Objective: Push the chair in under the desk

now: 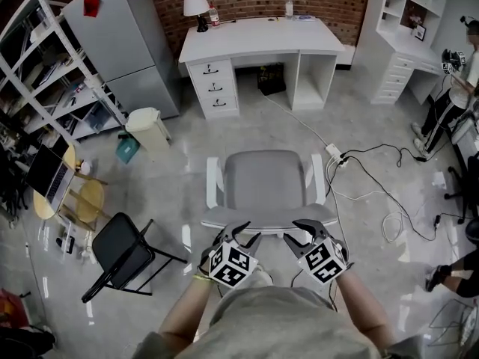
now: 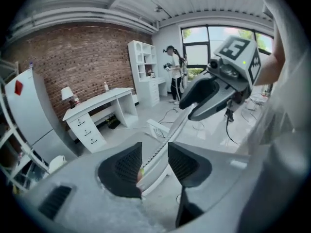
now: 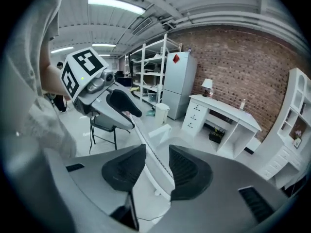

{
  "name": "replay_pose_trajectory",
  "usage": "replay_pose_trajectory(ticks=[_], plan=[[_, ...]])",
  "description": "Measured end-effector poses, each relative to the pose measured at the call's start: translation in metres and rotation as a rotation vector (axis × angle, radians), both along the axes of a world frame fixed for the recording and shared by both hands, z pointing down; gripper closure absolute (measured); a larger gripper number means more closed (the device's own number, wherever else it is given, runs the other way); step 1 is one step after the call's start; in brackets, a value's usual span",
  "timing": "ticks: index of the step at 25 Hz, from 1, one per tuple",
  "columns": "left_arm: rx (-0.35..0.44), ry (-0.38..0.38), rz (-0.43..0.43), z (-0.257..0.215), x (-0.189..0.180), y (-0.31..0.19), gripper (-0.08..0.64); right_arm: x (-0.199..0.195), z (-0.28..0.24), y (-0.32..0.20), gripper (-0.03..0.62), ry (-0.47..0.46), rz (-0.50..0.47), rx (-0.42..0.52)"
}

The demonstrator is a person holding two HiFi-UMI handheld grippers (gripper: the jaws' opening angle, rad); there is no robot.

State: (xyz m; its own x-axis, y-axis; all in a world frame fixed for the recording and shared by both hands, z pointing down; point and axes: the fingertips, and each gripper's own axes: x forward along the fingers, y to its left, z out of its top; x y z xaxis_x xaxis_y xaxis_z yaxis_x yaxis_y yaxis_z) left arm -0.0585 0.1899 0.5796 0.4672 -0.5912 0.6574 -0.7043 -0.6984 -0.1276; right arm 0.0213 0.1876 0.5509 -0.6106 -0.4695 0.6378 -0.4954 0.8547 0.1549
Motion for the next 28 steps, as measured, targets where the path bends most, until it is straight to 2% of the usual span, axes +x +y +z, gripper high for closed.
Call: replay_pose_trajectory(ticks=[10,15,21,28], plan=[[0.027,-0.302,0.301,0.021,-0.001,-0.002,0.388,-0.003,0.027,0.005,0.463,0.23,-0.19,0.026],[0.016,-0.405,0.409,0.036,-0.002,-0.005,0.388,-0.001,0.041,0.0,0.463,0.365,-0.267,0.075],[-0.01,-0.488,0.491,0.057,-0.003,-0.008,0.388,0.001,0.059,-0.008,0.463,0.478,-0.347,0.083],[-0.044,-0.55,0.514,0.082,-0.009,-0.013,0.39,0.0,0.086,-0.013,0.465,0.565,-0.412,0.062]])
